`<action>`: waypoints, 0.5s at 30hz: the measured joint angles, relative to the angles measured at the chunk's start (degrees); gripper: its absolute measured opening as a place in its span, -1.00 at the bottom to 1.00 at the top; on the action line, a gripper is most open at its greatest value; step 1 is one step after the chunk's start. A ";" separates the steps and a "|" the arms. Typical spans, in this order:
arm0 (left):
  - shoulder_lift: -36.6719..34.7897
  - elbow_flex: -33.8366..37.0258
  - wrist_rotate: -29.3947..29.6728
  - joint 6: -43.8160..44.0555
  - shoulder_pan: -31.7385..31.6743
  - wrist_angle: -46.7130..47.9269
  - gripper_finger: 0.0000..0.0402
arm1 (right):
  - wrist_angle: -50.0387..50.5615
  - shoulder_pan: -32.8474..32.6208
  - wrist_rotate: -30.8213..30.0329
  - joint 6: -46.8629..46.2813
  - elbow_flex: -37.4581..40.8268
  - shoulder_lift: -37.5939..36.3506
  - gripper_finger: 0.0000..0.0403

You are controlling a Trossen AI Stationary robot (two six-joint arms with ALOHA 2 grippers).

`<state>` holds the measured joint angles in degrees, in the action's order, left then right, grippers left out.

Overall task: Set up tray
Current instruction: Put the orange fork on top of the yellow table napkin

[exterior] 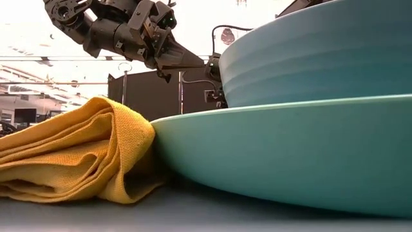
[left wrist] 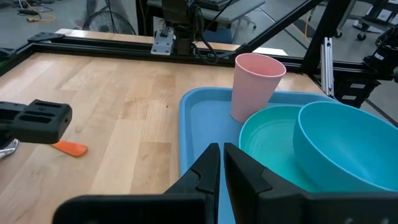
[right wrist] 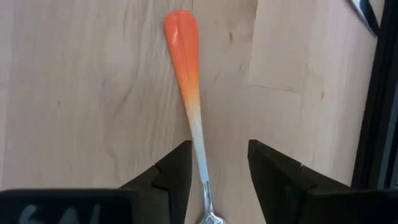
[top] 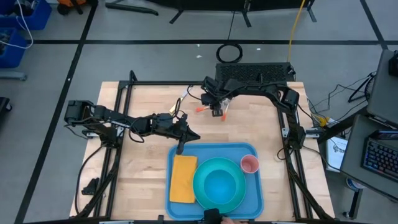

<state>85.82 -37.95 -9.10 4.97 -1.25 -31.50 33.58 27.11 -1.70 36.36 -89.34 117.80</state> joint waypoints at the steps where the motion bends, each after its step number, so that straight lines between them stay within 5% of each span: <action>1: 0.00 0.00 -0.03 0.00 0.01 0.01 -0.87 | -0.54 -0.11 -0.72 -0.46 0.00 0.00 -0.30; 10: 0.00 0.02 -0.04 0.04 0.21 0.05 -0.87 | -5.64 -0.11 -7.14 -8.36 -0.02 0.02 -0.45; 15: 0.00 0.02 -0.04 -0.15 0.34 0.05 -0.87 | -3.24 -0.06 -2.74 -7.55 -0.02 0.07 -0.55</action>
<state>85.82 -37.94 -9.15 4.82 -0.91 -31.44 30.34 27.05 -4.43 28.82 -89.36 117.86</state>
